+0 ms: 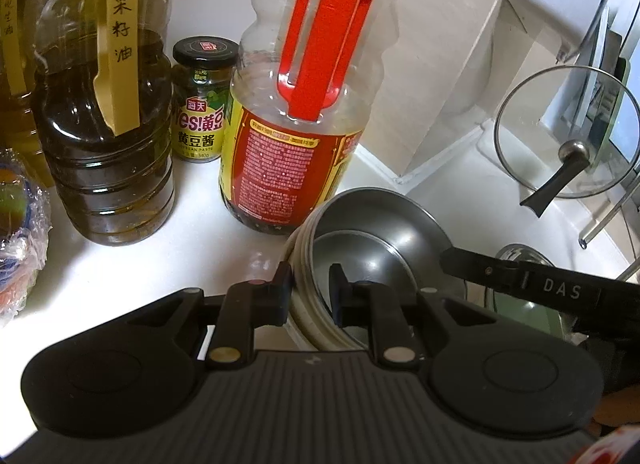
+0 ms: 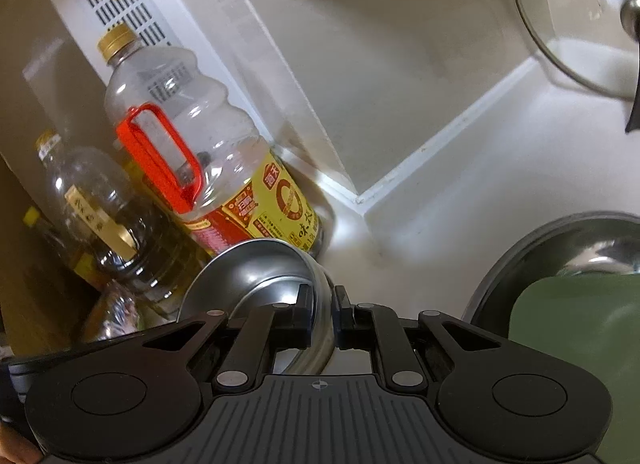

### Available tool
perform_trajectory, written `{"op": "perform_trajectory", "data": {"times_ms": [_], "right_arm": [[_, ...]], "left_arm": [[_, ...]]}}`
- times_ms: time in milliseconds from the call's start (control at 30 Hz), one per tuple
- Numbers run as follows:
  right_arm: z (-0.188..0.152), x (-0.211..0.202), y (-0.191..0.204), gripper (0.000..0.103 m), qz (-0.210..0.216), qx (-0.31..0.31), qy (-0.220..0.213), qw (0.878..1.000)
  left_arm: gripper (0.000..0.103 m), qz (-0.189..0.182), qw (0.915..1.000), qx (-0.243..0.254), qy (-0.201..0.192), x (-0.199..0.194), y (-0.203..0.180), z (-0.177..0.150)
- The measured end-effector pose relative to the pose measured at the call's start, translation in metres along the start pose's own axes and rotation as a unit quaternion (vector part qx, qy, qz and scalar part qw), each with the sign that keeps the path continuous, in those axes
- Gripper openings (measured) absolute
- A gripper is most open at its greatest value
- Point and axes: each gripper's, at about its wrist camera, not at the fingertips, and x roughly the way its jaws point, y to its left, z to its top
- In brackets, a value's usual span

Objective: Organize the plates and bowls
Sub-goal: 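Lift the bowl stack with both grippers and carry it toward the steel bowl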

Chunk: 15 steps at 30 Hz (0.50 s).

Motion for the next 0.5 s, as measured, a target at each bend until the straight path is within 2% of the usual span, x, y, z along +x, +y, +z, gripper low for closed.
{"op": "perform_trajectory", "data": {"times_ms": [167,333,500], "right_arm": [[0.0005,-0.0006,-0.0013,0.012,-0.001,0.003,0.000,1.000],[-0.0006,-0.0025,0.0055,0.012,-0.006,-0.022,-0.008,1.000],[-0.0001,-0.0031,0.0069,0.012,-0.008,-0.022,-0.001,1.000]], "left_arm": [[0.016,-0.002,1.0000,0.000,0.002,0.0014,0.0016,0.0014],[0.016,0.018,0.9994,0.030,0.002,0.0042,-0.0070,-0.0008],[0.015,0.021,0.9988,0.043,0.006,0.0075,-0.0072,0.0002]]}}
